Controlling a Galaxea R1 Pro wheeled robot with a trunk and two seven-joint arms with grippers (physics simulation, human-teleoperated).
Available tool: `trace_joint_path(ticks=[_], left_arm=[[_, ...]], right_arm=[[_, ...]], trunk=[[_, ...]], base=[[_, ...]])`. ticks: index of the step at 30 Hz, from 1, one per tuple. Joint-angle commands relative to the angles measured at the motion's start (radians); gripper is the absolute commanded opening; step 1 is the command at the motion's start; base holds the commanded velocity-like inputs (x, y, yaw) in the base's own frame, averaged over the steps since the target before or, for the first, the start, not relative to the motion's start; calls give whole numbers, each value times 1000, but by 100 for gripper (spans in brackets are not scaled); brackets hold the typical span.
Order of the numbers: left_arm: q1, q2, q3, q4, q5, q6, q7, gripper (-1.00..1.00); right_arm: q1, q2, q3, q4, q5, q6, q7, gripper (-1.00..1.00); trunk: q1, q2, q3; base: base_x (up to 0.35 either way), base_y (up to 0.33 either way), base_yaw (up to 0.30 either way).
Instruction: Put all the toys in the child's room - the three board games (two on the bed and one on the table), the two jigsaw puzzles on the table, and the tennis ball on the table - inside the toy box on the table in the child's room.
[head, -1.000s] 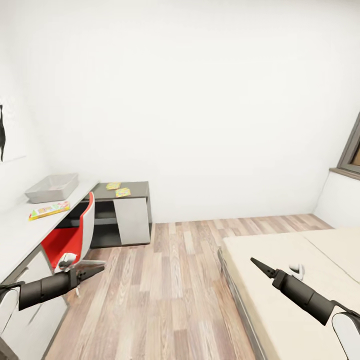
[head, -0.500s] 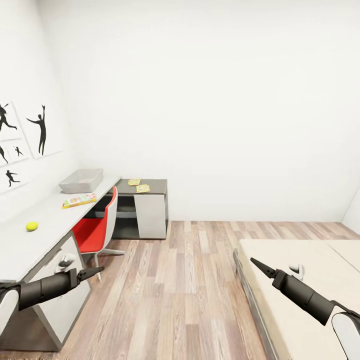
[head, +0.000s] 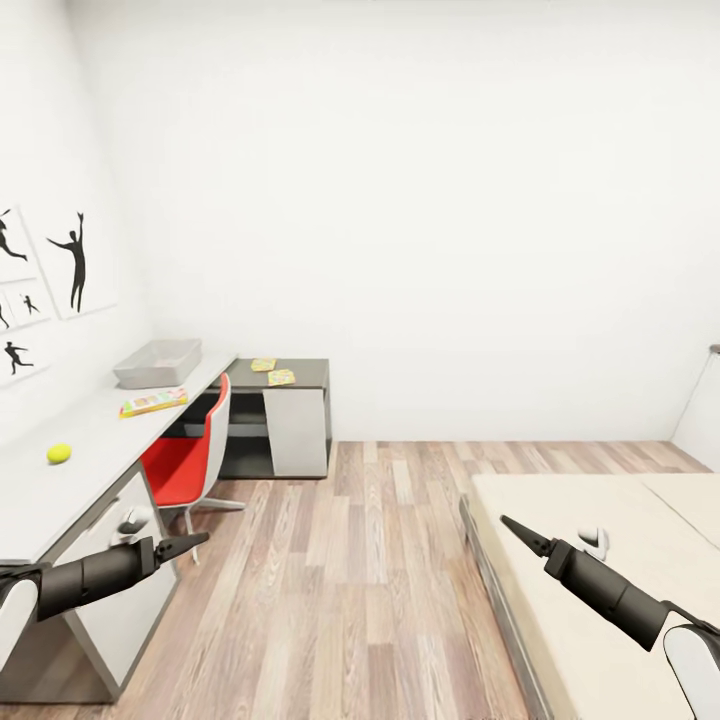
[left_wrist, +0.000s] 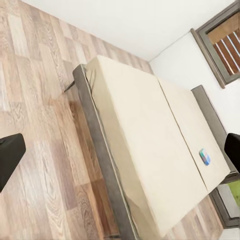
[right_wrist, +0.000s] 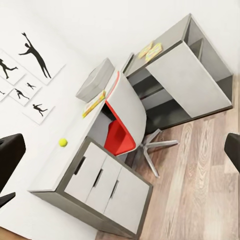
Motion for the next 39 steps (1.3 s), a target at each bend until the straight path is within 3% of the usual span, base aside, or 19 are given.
trace_joint_path(ticks=[1,39], left_arm=[[0,0,1,0,-2,4,-5,100],[0,0,1,0,-2,4,-5,100]], right_arm=[[-1,0,-1,0,-4,7,1,100],[-1,0,-1,0,-4,7,1,100]], trunk=[[0,-1,0],[0,-1,8]], base=[[-47,0,-85],[-39,-14,-37]])
